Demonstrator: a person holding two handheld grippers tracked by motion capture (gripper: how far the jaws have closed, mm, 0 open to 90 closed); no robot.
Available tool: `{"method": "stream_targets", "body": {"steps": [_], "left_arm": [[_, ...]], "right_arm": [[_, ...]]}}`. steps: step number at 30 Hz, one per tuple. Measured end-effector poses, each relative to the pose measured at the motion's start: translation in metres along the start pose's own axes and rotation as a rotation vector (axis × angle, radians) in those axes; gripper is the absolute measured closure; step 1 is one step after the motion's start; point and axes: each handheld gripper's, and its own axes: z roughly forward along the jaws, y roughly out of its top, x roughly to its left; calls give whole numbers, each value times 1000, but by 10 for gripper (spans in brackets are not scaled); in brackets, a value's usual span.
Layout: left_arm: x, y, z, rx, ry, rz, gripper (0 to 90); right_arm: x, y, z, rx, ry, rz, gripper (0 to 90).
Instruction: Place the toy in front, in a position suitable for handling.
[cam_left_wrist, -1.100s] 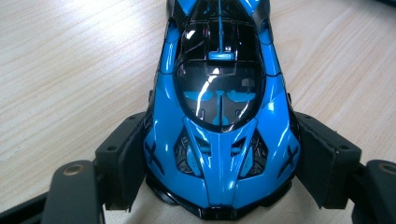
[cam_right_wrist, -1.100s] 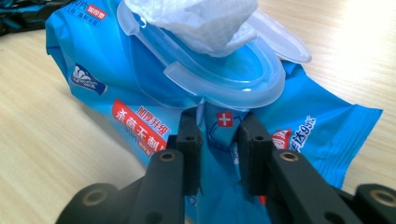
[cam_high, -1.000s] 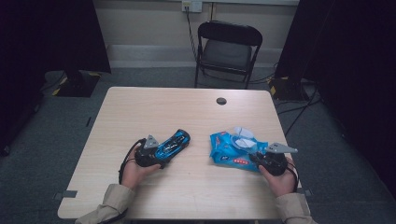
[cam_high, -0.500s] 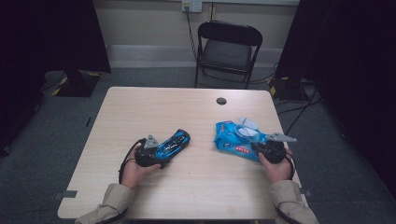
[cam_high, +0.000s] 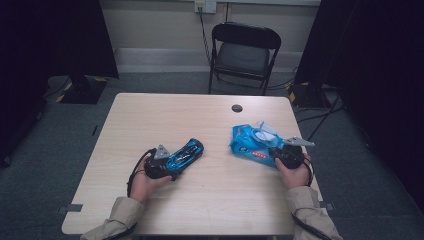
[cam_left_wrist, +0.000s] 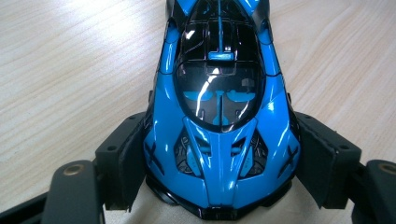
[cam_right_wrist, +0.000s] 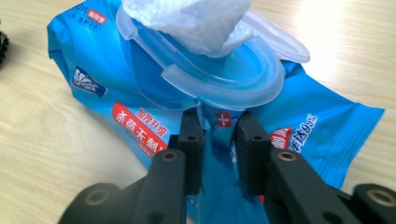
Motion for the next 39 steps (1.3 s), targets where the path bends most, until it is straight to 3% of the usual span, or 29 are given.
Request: {"method": "stream_targets", "body": {"steps": [2,9,15,20,22,23,30,31,32,36,37,39], "left_arm": [[0,0,0,0,0,0,255],[0,0,0,1,0,-1,255],[0,0,0,1,0,-1,255],[0,0,0,1,0,-1,255],[0,0,0,1,0,-1,255],[0,0,0,1,-1,0,255],[0,0,0,1,-1,0,255],[0,0,0,1,-1,0,255],[0,0,0,1,-1,-1,255],[0,0,0,0,-1,-1,255],[0,0,0,1,-1,-1,255],[0,0,0,0,-1,-1,255]], "right_arm": [[-2,1,-2,6,13,6,698],[0,12,-15,-1,23,-32,423],[3,30,-26,-27,54,-50,389],[8,45,-19,-20,43,-53,363],[8,47,-17,-19,41,-50,385],[8,52,-11,-15,64,-55,447],[8,58,4,25,82,-15,516],[7,59,6,30,112,10,616],[7,60,7,36,134,16,655],[8,65,6,59,157,25,755],[8,66,5,58,159,20,837],[5,66,3,53,163,29,889]]}}
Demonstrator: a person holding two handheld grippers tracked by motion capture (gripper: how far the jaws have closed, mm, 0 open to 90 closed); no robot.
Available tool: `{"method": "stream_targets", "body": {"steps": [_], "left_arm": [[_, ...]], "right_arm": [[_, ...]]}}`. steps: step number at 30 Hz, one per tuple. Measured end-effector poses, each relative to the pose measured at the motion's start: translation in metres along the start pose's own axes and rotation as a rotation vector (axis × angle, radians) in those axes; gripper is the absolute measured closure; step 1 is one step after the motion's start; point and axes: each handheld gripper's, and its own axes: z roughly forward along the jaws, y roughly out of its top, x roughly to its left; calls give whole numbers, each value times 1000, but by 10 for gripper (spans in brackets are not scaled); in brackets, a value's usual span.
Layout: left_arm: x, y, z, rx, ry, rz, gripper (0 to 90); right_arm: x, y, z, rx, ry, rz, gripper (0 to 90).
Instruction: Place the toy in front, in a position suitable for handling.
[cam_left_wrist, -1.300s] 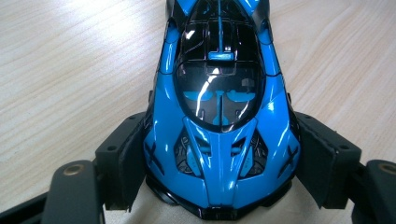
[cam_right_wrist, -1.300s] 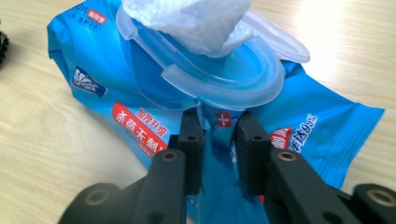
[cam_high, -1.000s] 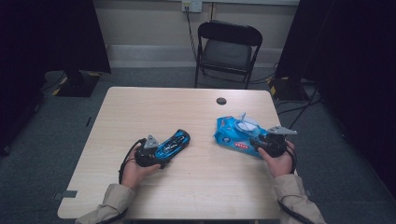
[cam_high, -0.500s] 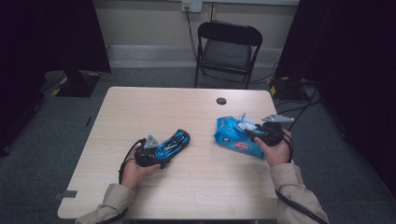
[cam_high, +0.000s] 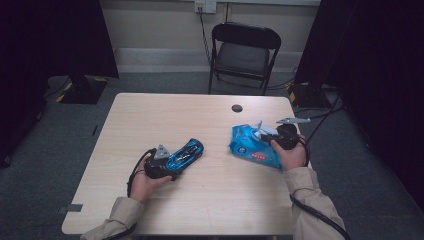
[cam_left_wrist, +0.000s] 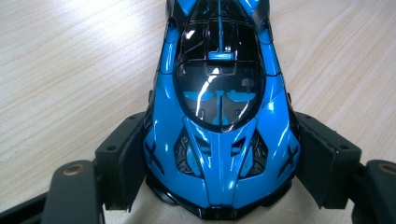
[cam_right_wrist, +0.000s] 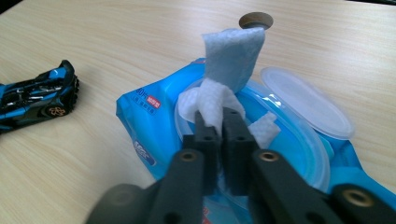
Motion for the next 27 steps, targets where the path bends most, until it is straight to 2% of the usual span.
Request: {"method": "stream_targets", "body": {"steps": [8,16,27], "left_arm": [[0,0,0,0,0,0,255],[0,0,0,-1,0,-1,255],[0,0,0,-1,2,-1,255]], "right_arm": [[-2,6,-8,-3,-14,-11,900],[-4,17,-17,-7,3,10,900],[-3,26,-24,-25,-2,5,900]]}}
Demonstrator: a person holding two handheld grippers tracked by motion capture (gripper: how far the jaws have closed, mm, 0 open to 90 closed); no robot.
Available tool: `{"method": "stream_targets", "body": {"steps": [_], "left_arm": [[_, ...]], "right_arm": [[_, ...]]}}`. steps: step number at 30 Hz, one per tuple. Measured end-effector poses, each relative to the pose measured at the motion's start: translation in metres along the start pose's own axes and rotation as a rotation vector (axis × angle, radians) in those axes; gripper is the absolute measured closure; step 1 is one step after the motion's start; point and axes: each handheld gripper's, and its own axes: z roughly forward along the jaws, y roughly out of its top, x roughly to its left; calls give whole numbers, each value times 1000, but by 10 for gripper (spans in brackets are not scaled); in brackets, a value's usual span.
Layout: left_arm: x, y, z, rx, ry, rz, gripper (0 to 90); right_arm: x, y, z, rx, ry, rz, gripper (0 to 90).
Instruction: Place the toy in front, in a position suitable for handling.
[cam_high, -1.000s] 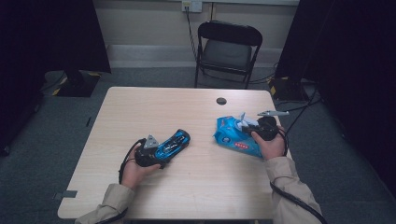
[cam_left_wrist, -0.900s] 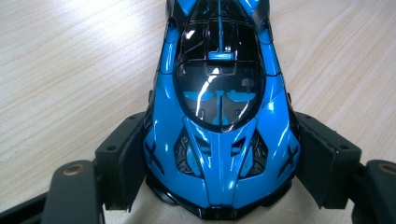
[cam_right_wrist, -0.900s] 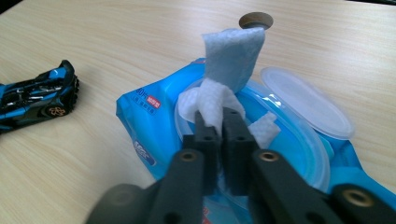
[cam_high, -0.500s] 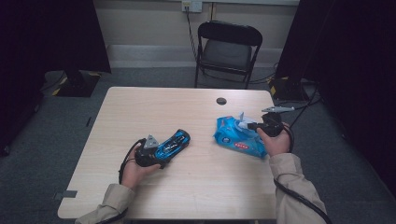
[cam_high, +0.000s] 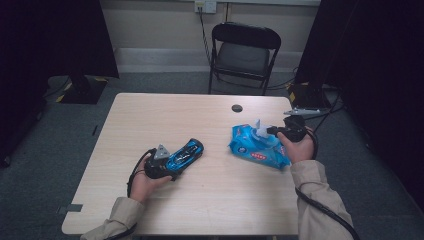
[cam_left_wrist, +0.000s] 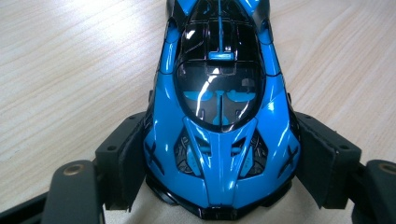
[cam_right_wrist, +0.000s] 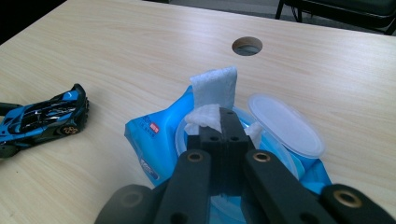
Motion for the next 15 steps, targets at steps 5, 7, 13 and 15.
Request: {"method": "stream_targets", "body": {"steps": [5,7,13,15], "left_arm": [[-1,0,0,5,-7,-8,256],[-1,0,0,5,-7,-8,255],[-1,0,0,5,-7,-9,256],[-1,0,0,6,-7,-8,256]], "right_arm": [[0,4,0,-11,5,6,900],[0,6,-1,-10,9,7,900],[1,11,-1,-20,18,17,900],[2,12,-1,-19,19,14,900]]}}
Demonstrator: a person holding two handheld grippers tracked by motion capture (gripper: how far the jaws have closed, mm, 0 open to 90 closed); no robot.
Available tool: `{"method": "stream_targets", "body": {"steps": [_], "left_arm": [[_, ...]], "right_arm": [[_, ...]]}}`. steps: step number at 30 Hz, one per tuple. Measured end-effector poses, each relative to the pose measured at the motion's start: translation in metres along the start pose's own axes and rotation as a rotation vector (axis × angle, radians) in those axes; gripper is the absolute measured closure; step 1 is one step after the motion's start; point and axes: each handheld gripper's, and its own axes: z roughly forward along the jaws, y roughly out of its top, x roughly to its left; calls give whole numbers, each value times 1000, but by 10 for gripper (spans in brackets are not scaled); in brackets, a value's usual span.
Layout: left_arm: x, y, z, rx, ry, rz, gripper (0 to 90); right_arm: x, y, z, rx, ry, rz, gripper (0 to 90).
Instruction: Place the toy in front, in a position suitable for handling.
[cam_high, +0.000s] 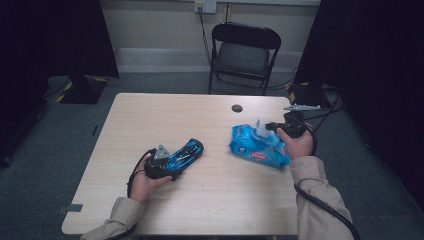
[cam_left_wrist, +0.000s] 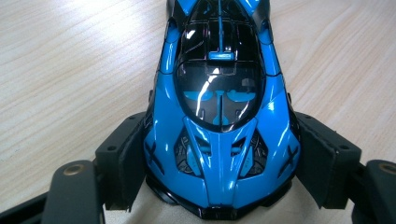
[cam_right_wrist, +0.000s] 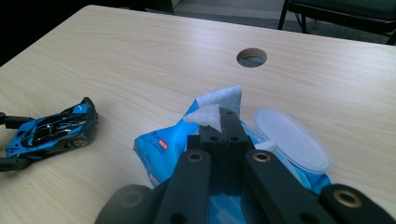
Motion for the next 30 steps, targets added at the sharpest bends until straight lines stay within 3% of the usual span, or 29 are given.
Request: {"method": "stream_targets", "body": {"steps": [15,16,30], "left_arm": [[0,0,0,-1,1,-1,255],[-1,0,1,-12,0,-17,255],[-1,0,1,-13,1,-16,256]], "right_arm": [[4,16,-15,-48,-14,-4,900],[4,18,-16,-49,-8,-3,900],[4,27,-18,-71,-12,0,900]]}}
